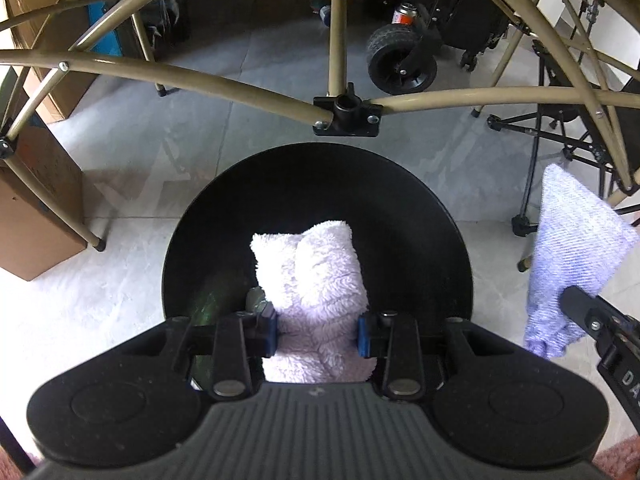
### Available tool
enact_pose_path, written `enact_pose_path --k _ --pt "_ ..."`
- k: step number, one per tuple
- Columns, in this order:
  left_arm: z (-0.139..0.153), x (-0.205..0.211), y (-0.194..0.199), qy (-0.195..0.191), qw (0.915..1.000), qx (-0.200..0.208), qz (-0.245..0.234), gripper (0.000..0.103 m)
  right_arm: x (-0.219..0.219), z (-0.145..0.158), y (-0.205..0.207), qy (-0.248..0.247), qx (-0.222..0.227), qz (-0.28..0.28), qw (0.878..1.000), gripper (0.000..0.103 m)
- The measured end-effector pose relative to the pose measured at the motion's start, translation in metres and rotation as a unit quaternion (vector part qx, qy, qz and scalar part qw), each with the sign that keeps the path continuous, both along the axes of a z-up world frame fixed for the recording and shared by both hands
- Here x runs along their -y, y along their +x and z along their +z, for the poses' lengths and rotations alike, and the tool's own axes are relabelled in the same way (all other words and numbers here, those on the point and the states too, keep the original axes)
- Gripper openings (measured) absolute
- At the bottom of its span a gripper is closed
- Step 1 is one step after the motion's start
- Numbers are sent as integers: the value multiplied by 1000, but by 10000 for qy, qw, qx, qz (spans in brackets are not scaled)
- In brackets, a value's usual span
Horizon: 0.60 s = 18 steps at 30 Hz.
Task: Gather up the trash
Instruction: 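Lower the left tool into the bin and open it to drop the sock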
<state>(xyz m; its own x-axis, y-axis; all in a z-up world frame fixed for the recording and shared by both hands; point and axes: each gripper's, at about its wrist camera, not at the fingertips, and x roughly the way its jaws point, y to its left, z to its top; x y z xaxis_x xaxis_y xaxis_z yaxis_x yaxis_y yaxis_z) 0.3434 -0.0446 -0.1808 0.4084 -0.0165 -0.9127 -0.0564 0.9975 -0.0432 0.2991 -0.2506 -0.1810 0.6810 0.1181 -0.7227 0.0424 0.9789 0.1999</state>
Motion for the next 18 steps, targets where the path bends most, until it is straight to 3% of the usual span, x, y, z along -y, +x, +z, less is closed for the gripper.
enact_pose_path --k 5,8,9,10,12,18 --pt "-4 3 3 54 10000 -34 19 36 0 -2 0 -40 -22 1 10000 10" --pt "-4 2 4 154 9998 12 88 47 2 -2 0 -30 -31 -20 10000 10" --pt "-3 2 3 199 9997 59 100 56 3 -2 0 -27 -29 -26 10000 10" --pt "-1 2 3 209 9997 92 121 76 3 -2 -1 -22 -25 -28 10000 10" --pt "2 1 2 182 9995 151 222 102 3 -1 -1 -18 -12 -30 10000 10" --pt "3 3 2 213 9996 99 164 103 4 0 -4 -21 23 -43 10000 10"
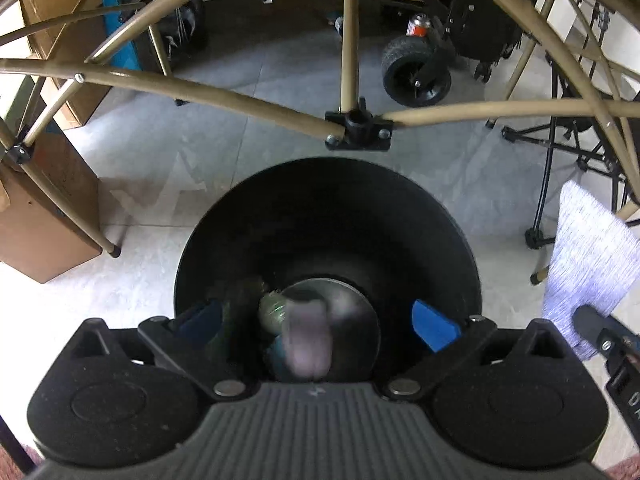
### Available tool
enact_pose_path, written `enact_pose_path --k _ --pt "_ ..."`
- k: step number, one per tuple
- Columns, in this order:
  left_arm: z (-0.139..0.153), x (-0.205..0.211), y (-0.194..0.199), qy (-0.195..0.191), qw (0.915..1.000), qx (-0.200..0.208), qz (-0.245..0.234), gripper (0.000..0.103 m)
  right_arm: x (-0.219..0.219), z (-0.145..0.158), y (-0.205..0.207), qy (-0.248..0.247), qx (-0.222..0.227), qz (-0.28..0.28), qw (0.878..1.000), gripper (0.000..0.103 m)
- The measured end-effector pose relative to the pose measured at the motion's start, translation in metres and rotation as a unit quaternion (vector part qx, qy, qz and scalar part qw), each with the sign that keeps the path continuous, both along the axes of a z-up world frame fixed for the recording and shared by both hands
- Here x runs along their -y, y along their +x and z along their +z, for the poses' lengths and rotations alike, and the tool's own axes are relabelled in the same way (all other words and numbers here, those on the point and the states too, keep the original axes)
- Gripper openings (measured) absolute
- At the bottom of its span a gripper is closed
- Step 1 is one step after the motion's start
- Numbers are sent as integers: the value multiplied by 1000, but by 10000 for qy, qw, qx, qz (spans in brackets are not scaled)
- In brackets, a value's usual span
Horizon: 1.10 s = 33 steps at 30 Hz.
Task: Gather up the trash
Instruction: 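Lower the left tool into the bin and open it to drop the sock, then lower the right tool into the bin and open it to drop the mesh bag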
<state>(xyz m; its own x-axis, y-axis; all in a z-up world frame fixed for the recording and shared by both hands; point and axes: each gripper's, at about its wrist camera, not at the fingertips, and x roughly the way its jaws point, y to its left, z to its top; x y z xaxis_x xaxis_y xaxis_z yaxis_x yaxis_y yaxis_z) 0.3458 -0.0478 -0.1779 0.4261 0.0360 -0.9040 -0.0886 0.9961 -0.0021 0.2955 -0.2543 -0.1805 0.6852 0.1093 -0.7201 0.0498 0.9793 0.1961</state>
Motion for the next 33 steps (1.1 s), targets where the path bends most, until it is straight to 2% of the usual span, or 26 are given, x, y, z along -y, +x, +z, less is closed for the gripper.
enact_pose_path --k 5,20,33 --pt "-4 -2 1 58 9999 -136 44 103 -1 2 -2 -18 36 10 10000 10" --pt "2 -6 -6 97 9999 -54 -9 103 -6 12 -7 -59 139 14 9999 10" --pt "23 -45 -20 29 9997 173 177 103 -45 29 -4 218 403 366 9983 10"
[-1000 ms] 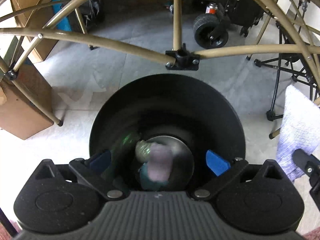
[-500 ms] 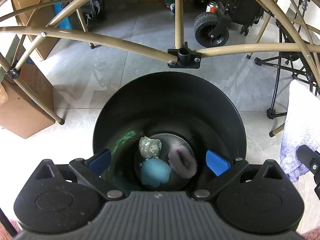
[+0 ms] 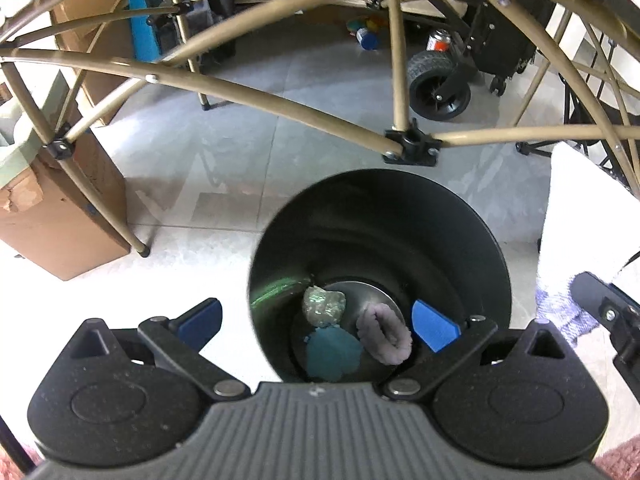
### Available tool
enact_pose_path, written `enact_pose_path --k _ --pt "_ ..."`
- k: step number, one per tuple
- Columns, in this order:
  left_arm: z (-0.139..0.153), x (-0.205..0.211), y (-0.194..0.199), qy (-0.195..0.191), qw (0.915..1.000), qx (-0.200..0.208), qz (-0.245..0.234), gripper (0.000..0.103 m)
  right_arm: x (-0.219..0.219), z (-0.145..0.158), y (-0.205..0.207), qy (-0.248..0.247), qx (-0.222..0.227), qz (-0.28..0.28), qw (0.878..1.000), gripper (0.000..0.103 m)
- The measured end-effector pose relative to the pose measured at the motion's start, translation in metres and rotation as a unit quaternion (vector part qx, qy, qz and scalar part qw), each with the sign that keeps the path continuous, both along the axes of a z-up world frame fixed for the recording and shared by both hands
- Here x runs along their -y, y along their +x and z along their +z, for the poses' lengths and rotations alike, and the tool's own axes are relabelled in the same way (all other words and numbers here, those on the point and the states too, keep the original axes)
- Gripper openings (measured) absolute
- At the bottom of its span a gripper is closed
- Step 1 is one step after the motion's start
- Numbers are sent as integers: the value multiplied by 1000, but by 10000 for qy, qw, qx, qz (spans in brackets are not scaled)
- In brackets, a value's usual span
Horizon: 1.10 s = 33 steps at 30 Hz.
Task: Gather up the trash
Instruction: 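Lower the right tool into the bin and open it to drop the mesh bag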
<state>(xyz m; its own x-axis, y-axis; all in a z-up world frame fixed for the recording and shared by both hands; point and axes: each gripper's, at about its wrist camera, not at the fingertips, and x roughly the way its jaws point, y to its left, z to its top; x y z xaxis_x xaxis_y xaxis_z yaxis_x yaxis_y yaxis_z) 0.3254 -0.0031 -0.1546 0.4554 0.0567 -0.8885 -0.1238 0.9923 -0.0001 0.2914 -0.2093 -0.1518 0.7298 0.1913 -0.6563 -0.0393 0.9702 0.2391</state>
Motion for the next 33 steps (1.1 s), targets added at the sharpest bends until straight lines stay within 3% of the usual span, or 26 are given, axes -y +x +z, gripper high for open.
enact_pose_path --k 13,33 --pt "4 -61 -15 9 9989 -15 479 103 -60 -10 21 -16 -247 524 9983 10" --pt "-16 -114 -29 154 9948 -347 950 103 -101 -50 41 -25 -1011 611 9930 10"
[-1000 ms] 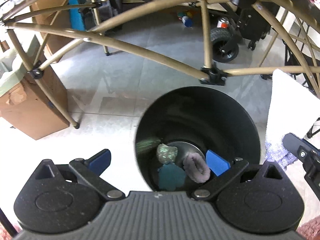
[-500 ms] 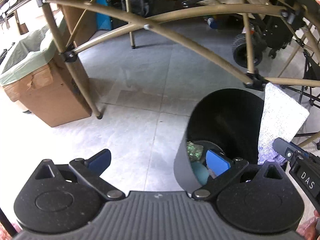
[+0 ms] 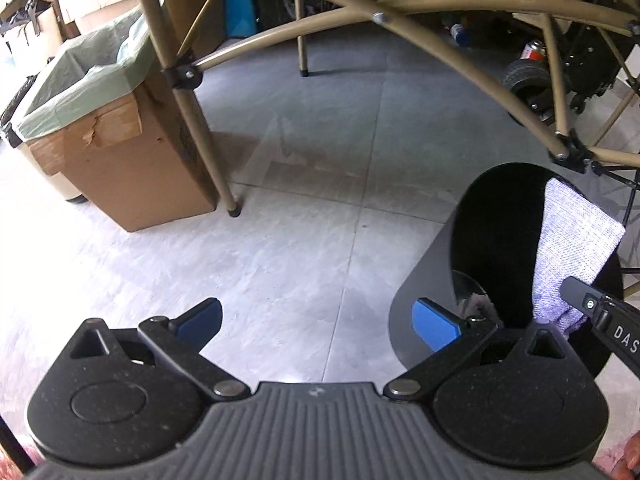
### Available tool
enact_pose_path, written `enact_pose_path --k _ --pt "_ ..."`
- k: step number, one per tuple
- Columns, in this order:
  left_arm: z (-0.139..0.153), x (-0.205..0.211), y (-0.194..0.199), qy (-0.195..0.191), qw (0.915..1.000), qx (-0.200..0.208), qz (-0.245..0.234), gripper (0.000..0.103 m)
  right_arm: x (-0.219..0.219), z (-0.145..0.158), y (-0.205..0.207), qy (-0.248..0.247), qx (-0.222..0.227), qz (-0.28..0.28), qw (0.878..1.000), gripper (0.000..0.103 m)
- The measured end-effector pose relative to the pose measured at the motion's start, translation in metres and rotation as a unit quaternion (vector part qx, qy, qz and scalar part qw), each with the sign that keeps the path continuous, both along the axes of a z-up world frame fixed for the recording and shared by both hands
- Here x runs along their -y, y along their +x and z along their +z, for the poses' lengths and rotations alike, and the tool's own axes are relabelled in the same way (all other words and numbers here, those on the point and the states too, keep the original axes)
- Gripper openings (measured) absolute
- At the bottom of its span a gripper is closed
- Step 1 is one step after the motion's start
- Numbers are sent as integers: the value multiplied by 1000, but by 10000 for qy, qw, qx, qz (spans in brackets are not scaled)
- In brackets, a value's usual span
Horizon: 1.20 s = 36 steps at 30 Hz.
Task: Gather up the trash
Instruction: 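Lower the right tool into the bin and open it to drop the mesh bag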
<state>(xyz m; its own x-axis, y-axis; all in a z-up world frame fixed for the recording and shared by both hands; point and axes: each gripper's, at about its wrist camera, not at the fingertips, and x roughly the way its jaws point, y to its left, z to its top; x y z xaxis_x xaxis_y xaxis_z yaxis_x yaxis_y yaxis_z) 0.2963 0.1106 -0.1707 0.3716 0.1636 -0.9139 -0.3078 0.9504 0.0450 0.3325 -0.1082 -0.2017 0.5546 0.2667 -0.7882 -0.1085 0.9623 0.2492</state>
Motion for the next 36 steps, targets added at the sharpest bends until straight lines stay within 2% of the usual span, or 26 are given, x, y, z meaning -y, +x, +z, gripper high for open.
enact_pose_path --k 8,11,13,17,19,20,24,36 --pt "-2 0 0 -2 10000 -27 -49 103 -5 -6 4 -145 -163 -25 9998 13" --pt "-5 -2 1 16 10000 -61 -19 103 -4 -8 6 -202 -249 -90 9994 24" --pt "-6 -2 1 45 10000 -72 -9 103 -2 -10 7 -155 -356 -142 9991 48" --pt "-6 -2 1 63 9999 -102 -10 103 -1 -9 5 -167 -385 -186 9989 66" --pt "-7 -2 1 64 9999 -110 -16 103 -1 -9 5 -218 -385 -197 9988 93" --pt "-7 -2 1 61 9999 -115 -19 103 0 -9 5 -229 -398 -196 9988 96" --pt "-6 0 2 60 9999 -110 -50 103 0 -9 4 -275 -448 -175 9985 103" --pt "-3 4 0 89 9999 -115 -64 103 6 -2 0 -177 -510 -234 9983 103"
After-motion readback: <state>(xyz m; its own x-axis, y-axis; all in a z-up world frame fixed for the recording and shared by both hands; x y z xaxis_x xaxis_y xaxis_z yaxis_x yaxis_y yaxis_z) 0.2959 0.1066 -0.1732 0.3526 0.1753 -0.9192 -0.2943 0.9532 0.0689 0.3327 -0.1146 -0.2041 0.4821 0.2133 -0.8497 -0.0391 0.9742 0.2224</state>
